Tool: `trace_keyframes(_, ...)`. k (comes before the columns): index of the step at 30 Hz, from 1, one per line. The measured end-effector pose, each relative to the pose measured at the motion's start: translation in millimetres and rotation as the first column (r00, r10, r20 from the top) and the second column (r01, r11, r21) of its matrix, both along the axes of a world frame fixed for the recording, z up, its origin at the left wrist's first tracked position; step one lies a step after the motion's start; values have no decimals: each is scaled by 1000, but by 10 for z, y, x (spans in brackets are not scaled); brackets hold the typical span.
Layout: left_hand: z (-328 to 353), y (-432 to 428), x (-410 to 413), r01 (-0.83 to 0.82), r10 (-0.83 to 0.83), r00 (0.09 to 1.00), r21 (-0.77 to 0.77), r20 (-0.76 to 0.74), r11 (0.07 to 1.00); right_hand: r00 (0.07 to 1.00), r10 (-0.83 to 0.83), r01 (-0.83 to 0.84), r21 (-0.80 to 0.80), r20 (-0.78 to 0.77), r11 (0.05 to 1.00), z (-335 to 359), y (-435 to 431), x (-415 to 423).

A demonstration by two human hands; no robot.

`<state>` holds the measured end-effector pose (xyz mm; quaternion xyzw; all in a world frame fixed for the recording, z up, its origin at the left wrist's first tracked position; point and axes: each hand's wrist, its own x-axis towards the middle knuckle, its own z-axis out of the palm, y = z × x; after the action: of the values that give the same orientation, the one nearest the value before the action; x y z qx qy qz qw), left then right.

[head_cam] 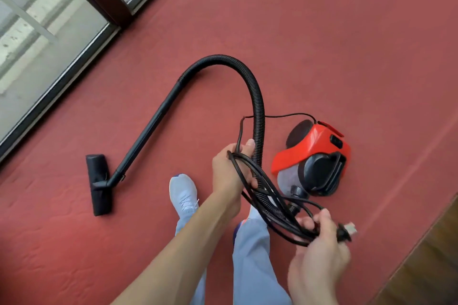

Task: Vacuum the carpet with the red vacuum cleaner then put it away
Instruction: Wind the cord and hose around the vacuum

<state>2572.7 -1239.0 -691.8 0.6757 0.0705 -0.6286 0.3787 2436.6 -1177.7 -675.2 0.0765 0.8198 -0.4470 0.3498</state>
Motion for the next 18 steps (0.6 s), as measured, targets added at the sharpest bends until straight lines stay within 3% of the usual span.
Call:
trace_keyframes(1,-15,32,59,51,-51,996,-8,78,999,988,125,-124,-10,94,992,-13,-57,-41)
trace_keyframes(4,-87,163,280,131,-118,961,-33,248,991,918,194,-219,36,346,975,-240,-307,158)
trace_keyframes(7,-65,269,513,216,-181,939,-91,293,972,787,280,-378,71,550,923,-579,-419,165)
trace_keyframes(12,-174,410,790,359,-306,904,-143,297,922,622,402,-556,17,672,831,-995,-794,358)
trace_keyframes(15,-290,465,921,467,-415,871,-182,262,865,544,399,-568,-27,738,823,-1267,-1034,448)
trace_keyframes(18,-438,499,1051,591,-547,801,-169,245,789,529,378,-530,-52,760,846,-1484,-1215,588)
